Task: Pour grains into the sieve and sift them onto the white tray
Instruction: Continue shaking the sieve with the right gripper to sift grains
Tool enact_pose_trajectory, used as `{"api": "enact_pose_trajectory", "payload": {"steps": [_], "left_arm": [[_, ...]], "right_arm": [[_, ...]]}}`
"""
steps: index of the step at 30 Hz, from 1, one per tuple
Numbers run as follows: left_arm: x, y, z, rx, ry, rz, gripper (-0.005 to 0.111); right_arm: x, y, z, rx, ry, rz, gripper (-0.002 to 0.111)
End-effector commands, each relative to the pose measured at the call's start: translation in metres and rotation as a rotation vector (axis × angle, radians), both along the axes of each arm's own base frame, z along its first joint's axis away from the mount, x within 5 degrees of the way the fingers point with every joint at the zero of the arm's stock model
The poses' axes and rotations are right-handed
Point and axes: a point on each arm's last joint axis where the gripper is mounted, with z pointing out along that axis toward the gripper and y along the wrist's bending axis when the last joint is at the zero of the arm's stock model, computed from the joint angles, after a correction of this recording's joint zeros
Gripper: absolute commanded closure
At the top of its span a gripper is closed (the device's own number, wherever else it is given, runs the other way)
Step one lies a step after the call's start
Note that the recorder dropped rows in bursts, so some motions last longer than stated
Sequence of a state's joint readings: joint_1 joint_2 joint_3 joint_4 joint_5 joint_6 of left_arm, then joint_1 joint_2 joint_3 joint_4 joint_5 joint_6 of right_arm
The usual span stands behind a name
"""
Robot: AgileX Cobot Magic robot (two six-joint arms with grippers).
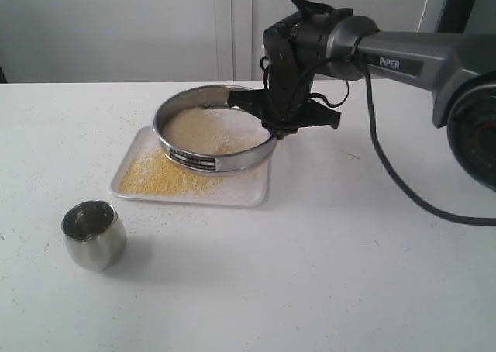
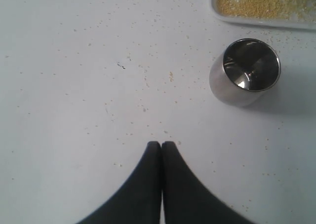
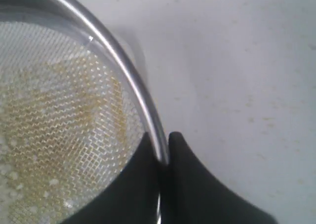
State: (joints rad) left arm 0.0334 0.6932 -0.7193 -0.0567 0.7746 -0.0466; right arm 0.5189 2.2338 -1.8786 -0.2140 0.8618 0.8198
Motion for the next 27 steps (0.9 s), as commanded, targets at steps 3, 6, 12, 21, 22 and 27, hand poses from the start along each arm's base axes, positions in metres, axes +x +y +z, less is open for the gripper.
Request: {"api": "enact_pose_trajectory", "payload": {"steps": [3,6,12,21,22,27], "left_arm": [[-0.001,0.000,0.001,-0.009,-0.004,0.002,0.107],[-0.001,0.000,0.001,-0.009,-0.004,0.002,0.107],[-0.001,0.000,0.001,-0.009,-0.004,0.002,0.107],[-0.001,0.000,0.001,-0.009,-0.004,0.002,0.107],[-0.001,0.000,0.001,-0.009,-0.004,0.002,0.107],[-0.001,0.000,0.001,-0.009,-0.004,0.002,0.107]], "right_arm": [[-0.006,0.022,0.008,0.018,-0.086,0.094,0.108],[-0.005,0.003,-0.002,0.020,0.010,-0.021,0.108],[-0.010,0.040,-0.009,0.236,-0.122,0.115,0.108],[-0.013,0.050,-0.012,0.231,-0.150,0.153,0.108],[-0.008,0.032,-0.012,0.146,-0.118,0.136,0.108],[-0.004,0.008,-0.013,0.120,-0.046,-0.014,0.108]]}}
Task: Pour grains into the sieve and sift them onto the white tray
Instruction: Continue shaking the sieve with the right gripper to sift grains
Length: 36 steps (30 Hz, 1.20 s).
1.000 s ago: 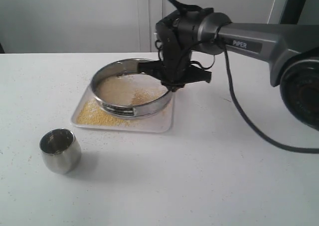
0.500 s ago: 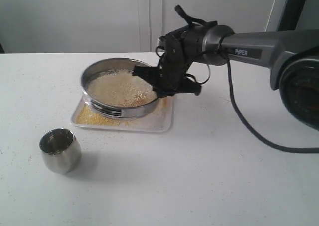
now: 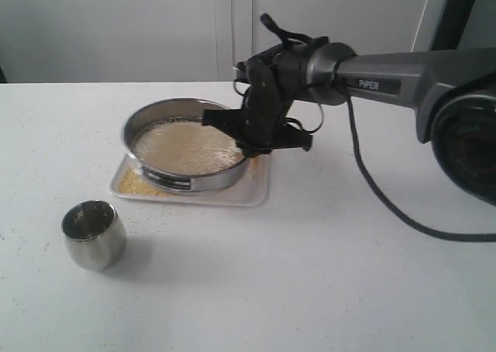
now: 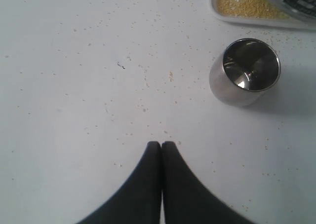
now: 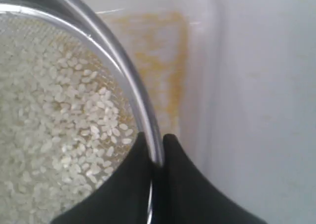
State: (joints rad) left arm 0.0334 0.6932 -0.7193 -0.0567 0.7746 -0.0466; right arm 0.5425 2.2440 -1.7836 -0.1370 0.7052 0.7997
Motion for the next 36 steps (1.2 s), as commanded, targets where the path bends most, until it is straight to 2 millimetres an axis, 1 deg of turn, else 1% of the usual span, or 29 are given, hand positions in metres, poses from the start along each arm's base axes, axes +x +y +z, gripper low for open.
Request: {"api": "enact_pose_trajectory", "payload": {"steps": [1,3,4,5,7,9,10,11,12,14,15,16,17,18,20,21,22,23,24,25,26,27,28,29,30,31,34,35,36], "left_arm": [[-0.001,0.000,0.001,-0.009,-0.004,0.002,0.107],[-0.001,0.000,0.001,-0.009,-0.004,0.002,0.107],[-0.001,0.000,0.001,-0.009,-0.004,0.002,0.107],[-0.001,0.000,0.001,-0.009,-0.004,0.002,0.107],[-0.001,0.000,0.001,-0.009,-0.004,0.002,0.107],[-0.001,0.000,0.001,-0.009,-0.004,0.002,0.107],[-0.001,0.000,0.001,-0.009,-0.004,0.002,0.107],[-0.001,0.000,0.001,-0.009,-0.004,0.002,0.107],[-0.001,0.000,0.001,-0.009,-0.004,0.002,0.107],[-0.001,0.000,0.001,-0.009,-0.004,0.002,0.107],[-0.001,0.000,0.001,-0.009,-0.004,0.002,0.107],[-0.001,0.000,0.001,-0.009,-0.004,0.002,0.107],[-0.001,0.000,0.001,-0.009,-0.004,0.002,0.107],[-0.001,0.000,0.001,-0.009,-0.004,0.002,0.107],[-0.001,0.000,0.001,-0.009,-0.004,0.002,0.107],[-0.001,0.000,0.001,-0.009,-0.004,0.002,0.107],[-0.001,0.000,0.001,-0.009,-0.004,0.002,0.107],[-0.001,0.000,0.001,-0.009,-0.004,0.002,0.107],[-0.001,0.000,0.001,-0.009,-0.004,0.002,0.107],[-0.001,0.000,0.001,-0.009,-0.004,0.002,0.107],[-0.001,0.000,0.001,-0.009,-0.004,0.002,0.107],[-0.001,0.000,0.001,-0.009,-0.004,0.002,0.107],[-0.001,0.000,0.001,-0.009,-0.004,0.002,0.107],[-0.001,0.000,0.001,-0.009,-0.004,0.002,0.107],[-0.001,0.000,0.001,-0.009,-0.004,0.002,0.107],[-0.001,0.000,0.001,-0.009,-0.004,0.002,0.107],[-0.001,0.000,0.001,-0.009,-0.004,0.002,0.107],[-0.001,0.000,0.001,-0.009,-0.004,0.002,0.107],[-0.001,0.000,0.001,-0.009,-0.004,0.002,0.107]], "right_arm": [[0.003,0.002,0.016,0.052,-0.072,-0.023,0.108],[-0.003,0.026,0.021,0.084,-0.156,0.065,0.108],[-0.004,0.029,0.024,0.080,-0.177,0.081,0.108],[-0.004,0.027,0.024,0.063,-0.181,0.076,0.108],[0.002,0.008,0.025,-0.016,-0.166,0.032,0.108],[0.006,-0.014,0.021,-0.084,-0.098,-0.054,0.108],[0.006,-0.018,0.020,-0.081,-0.074,-0.085,0.108],[0.005,-0.017,0.020,-0.059,-0.060,-0.098,0.108],[0.005,-0.011,0.020,-0.015,-0.066,-0.095,0.108],[0.001,0.012,0.025,0.100,-0.127,-0.045,0.108],[-0.002,0.025,0.029,0.123,-0.180,0.010,0.108],[-0.004,0.033,0.031,0.120,-0.215,0.053,0.108],[-0.005,0.034,0.032,0.100,-0.218,0.065,0.108],[-0.006,0.030,0.033,0.057,-0.208,0.069,0.108],[-0.004,0.010,0.028,-0.080,-0.160,0.035,0.108],[-0.001,-0.017,0.025,-0.175,-0.077,-0.104,0.108],[-0.001,-0.022,0.024,-0.170,-0.049,-0.158,0.108],[0.000,-0.018,0.024,-0.095,-0.046,-0.168,0.108],[-0.001,-0.006,0.026,-0.023,-0.068,-0.138,0.108],[-0.005,0.023,0.032,0.090,-0.163,-0.032,0.108],[-0.007,0.032,0.034,0.105,-0.201,0.011,0.108],[-0.009,0.036,0.036,0.073,-0.239,0.047,0.108],[-0.008,0.031,0.036,0.032,-0.231,0.037,0.108],[-0.003,0.008,0.033,-0.051,-0.168,-0.058,0.108],[0.000,-0.012,0.028,-0.079,-0.089,-0.171,0.108],[0.000,-0.015,0.027,-0.062,-0.069,-0.196,0.108],[-0.003,0.014,0.031,0.091,-0.128,-0.109,0.108],[-0.006,0.026,0.034,0.117,-0.164,-0.057,0.108],[-0.009,0.032,0.035,0.119,-0.184,-0.024,0.108]]}}
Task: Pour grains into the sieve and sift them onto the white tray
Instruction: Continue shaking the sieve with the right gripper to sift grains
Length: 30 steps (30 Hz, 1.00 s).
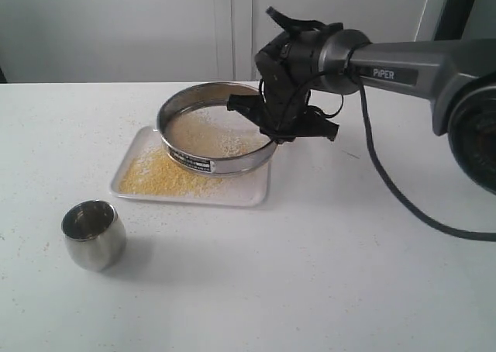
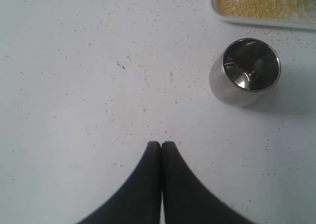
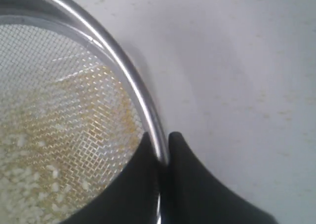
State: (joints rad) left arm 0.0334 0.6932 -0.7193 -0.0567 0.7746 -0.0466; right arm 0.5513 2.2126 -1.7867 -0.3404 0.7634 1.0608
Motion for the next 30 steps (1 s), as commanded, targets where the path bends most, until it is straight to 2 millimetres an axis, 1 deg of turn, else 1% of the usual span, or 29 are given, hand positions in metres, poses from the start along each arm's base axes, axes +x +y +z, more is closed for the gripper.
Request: {"api": "enact_pose_trajectory", "payload": {"steps": [1,2,3,5,6,7,8,10,11,12,13,14,16,18,20,22,24,26,30], "left_arm": [[-0.001,0.000,0.001,-0.009,-0.004,0.002,0.107],[-0.001,0.000,0.001,-0.009,-0.004,0.002,0.107],[-0.001,0.000,0.001,-0.009,-0.004,0.002,0.107],[-0.001,0.000,0.001,-0.009,-0.004,0.002,0.107],[-0.001,0.000,0.001,-0.009,-0.004,0.002,0.107],[-0.001,0.000,0.001,-0.009,-0.004,0.002,0.107],[-0.001,0.000,0.001,-0.009,-0.004,0.002,0.107],[-0.001,0.000,0.001,-0.009,-0.004,0.002,0.107],[-0.001,0.000,0.001,-0.009,-0.004,0.002,0.107],[-0.001,0.000,0.001,-0.009,-0.004,0.002,0.107],[-0.001,0.000,0.001,-0.009,-0.004,0.002,0.107],[-0.001,0.000,0.001,-0.009,-0.004,0.002,0.107],[-0.001,0.000,0.001,-0.009,-0.004,0.002,0.107],[-0.001,0.000,0.001,-0.009,-0.004,0.002,0.107],[-0.001,0.000,0.001,-0.009,-0.004,0.002,0.107],[-0.001,-0.001,0.001,-0.009,-0.004,0.000,0.107],[-0.001,0.000,0.001,-0.006,-0.004,0.001,0.107],[-0.001,0.000,0.001,-0.006,-0.004,0.001,0.107],[-0.001,0.000,0.001,-0.006,-0.004,0.001,0.107]], "right_arm": [[-0.011,0.039,0.021,0.092,-0.144,0.162,0.108],[-0.008,0.028,0.020,0.027,-0.127,0.145,0.108],[-0.003,0.001,0.020,-0.072,-0.070,0.055,0.108],[0.000,-0.018,0.018,-0.101,-0.008,-0.049,0.108],[-0.001,-0.020,0.017,-0.080,0.008,-0.072,0.108],[0.000,-0.017,0.017,-0.036,0.004,-0.070,0.108],[0.000,-0.007,0.016,0.026,-0.012,-0.042,0.108],[-0.003,0.019,0.017,0.121,-0.080,0.060,0.108],[-0.005,0.029,0.018,0.137,-0.118,0.106,0.108],[-0.006,0.033,0.019,0.122,-0.135,0.127,0.108],[-0.007,0.031,0.018,0.089,-0.134,0.131,0.108],[-0.006,0.025,0.017,0.029,-0.122,0.117,0.108],[-0.003,0.000,0.014,-0.092,-0.066,-0.005,0.108],[-0.003,-0.013,0.012,-0.099,-0.018,-0.135,0.108],[-0.002,-0.006,0.012,-0.026,-0.036,-0.116,0.108],[-0.002,0.017,0.016,0.099,-0.103,-0.013,0.108],[-0.003,0.031,0.018,0.131,-0.163,0.062,0.108],[-0.004,0.032,0.019,0.134,-0.166,0.054,0.108],[-0.004,0.029,0.011,0.102,-0.130,0.038,0.108]]}}
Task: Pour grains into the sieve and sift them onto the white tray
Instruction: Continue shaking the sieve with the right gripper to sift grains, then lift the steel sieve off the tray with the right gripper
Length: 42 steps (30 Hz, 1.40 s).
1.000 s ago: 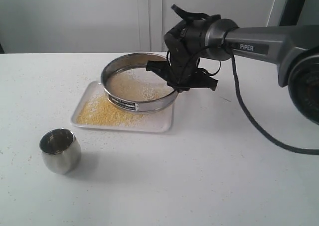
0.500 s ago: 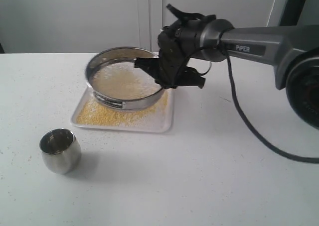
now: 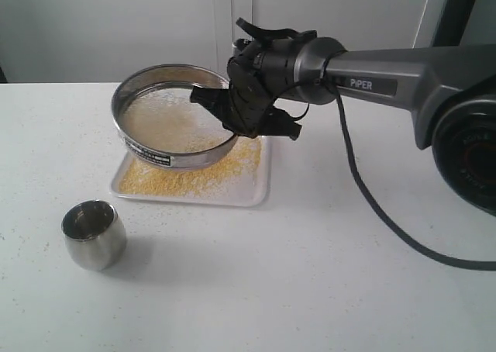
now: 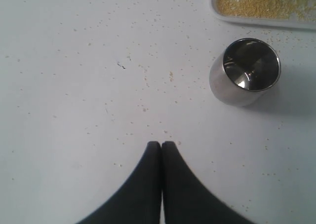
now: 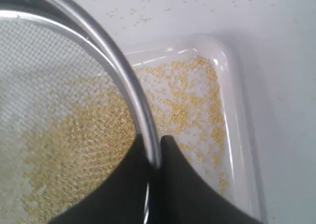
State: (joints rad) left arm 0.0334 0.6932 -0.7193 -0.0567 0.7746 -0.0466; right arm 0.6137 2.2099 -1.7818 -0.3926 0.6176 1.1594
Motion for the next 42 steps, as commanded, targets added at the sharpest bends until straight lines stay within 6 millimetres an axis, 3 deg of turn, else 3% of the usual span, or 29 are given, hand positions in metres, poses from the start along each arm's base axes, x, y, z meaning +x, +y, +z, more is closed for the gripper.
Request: {"api": "enact_pose_trajectory", "payload": {"steps": [1,23,34,42], "left_arm": [[-0.001,0.000,0.001,-0.006,-0.004,0.001,0.107],[-0.001,0.000,0.001,-0.006,-0.004,0.001,0.107],[-0.001,0.000,0.001,-0.006,-0.004,0.001,0.107],[-0.001,0.000,0.001,-0.006,-0.004,0.001,0.107]], "right_arm": [[0.003,-0.004,0.003,-0.005,-0.005,-0.012,0.108],[-0.002,-0.001,-0.003,-0.026,0.051,0.042,0.108],[-0.001,-0.019,-0.006,-0.029,0.180,0.085,0.108],[-0.007,-0.023,0.007,-0.059,0.205,0.087,0.108]]}}
